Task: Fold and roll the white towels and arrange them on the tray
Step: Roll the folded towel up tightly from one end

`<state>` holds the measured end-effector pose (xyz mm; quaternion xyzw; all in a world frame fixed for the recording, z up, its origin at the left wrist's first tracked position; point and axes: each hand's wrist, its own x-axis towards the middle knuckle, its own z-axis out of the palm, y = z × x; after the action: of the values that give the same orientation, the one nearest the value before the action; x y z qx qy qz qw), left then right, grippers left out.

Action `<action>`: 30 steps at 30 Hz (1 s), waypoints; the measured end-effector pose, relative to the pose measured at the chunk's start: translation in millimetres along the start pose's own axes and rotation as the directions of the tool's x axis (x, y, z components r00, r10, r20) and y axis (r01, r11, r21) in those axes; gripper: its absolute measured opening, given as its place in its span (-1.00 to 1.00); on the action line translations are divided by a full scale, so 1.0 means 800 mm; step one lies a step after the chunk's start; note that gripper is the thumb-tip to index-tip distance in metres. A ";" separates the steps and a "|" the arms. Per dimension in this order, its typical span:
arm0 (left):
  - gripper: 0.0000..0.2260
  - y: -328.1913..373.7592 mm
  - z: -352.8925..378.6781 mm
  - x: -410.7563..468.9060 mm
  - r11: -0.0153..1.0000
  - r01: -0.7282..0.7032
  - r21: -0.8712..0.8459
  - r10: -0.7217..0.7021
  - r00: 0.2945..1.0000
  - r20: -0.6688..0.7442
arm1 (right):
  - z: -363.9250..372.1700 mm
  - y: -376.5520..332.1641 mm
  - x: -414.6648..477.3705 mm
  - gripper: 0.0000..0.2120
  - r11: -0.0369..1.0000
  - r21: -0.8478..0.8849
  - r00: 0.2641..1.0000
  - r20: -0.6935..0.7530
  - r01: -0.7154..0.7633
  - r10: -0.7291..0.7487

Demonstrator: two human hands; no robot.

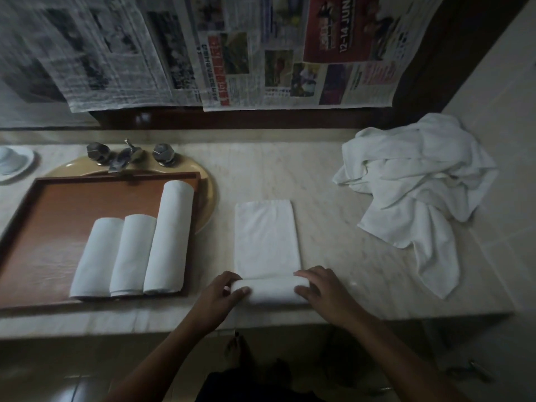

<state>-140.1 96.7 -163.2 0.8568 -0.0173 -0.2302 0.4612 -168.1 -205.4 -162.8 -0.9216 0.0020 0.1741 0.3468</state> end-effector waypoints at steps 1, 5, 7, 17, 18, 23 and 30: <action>-0.66 0.001 0.001 0.002 1.000 0.008 -0.008 -0.008 1.000 -0.021 | 0.002 -0.003 0.002 -0.55 1.000 0.001 0.999 -0.034 -0.014 0.014; -0.70 0.009 0.002 0.010 0.999 0.032 0.016 -0.031 0.998 -0.060 | 0.021 -0.021 -0.005 -0.59 0.980 -0.180 0.935 -0.325 0.085 -0.141; -0.62 0.011 0.001 0.015 0.998 0.056 0.011 -0.056 0.996 -0.068 | 0.046 -0.027 -0.015 -0.60 0.897 -0.392 0.867 -0.354 0.202 -0.350; -0.33 0.012 0.053 0.006 0.654 -0.291 0.698 0.421 0.907 -0.018 | 0.070 -0.028 0.011 -0.13 0.788 -0.570 0.938 -0.082 0.234 -0.338; -0.25 0.011 0.056 0.012 0.613 -0.290 0.735 0.388 0.921 0.040 | 0.066 -0.028 0.017 -0.07 0.788 -0.571 0.946 -0.057 0.231 -0.319; -0.18 0.015 0.039 0.051 0.595 -0.266 0.758 0.312 0.946 0.087 | 0.033 -0.041 0.051 -0.08 0.749 -0.612 0.953 0.027 0.254 -0.301; -0.26 0.013 0.025 0.025 0.680 -0.325 0.657 0.248 0.945 0.211 | -0.001 -0.057 0.022 -0.29 0.808 -0.524 0.961 0.193 0.270 -0.197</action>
<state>-128.7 70.1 -171.9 0.9388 -0.2589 -0.1770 0.1421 -145.8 -169.4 -138.4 -0.9618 -0.1836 0.1828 0.0882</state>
